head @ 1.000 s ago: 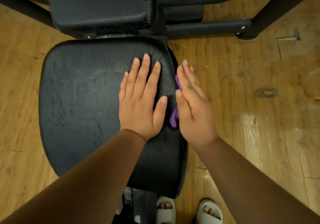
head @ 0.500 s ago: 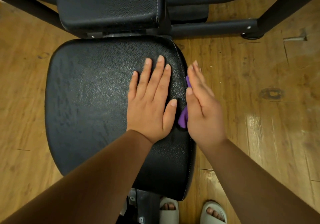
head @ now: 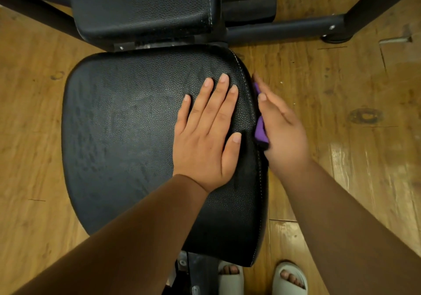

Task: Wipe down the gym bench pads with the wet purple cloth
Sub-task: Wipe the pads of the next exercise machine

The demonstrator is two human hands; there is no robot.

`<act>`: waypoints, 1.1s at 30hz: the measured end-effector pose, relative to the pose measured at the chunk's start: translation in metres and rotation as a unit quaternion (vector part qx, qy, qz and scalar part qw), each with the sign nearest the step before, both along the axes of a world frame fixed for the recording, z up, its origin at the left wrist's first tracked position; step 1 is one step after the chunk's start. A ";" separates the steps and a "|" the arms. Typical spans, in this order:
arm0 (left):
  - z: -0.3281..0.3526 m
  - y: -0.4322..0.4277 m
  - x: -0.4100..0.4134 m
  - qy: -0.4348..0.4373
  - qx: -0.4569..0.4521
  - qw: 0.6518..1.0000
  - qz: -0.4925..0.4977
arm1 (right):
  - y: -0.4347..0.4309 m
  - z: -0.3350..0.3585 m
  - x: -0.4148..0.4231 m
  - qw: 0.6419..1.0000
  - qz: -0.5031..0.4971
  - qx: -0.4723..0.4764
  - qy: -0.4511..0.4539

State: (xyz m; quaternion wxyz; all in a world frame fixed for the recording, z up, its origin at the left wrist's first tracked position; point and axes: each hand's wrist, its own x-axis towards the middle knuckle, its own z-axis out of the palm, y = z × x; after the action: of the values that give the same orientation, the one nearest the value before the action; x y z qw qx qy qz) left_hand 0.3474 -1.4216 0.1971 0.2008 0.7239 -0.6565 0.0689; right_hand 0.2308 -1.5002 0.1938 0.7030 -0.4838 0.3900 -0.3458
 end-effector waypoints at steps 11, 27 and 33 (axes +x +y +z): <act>0.001 0.000 -0.001 -0.008 0.004 1.000 0.006 | 0.002 -0.004 -0.002 0.997 -0.002 0.064 -0.031; 0.000 0.000 -0.002 -0.028 0.004 1.000 0.005 | 0.021 0.003 -0.012 0.995 -0.005 0.071 0.069; -0.002 0.000 -0.001 -0.042 0.004 0.999 0.003 | 0.023 0.003 -0.010 0.994 -0.013 0.032 0.107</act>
State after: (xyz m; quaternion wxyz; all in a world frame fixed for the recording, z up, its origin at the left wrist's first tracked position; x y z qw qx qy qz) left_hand 0.3467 -1.4216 0.1954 0.1699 0.7229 -0.6627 0.0973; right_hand 0.2206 -1.4776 0.1969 0.6676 -0.4902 0.4802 -0.2888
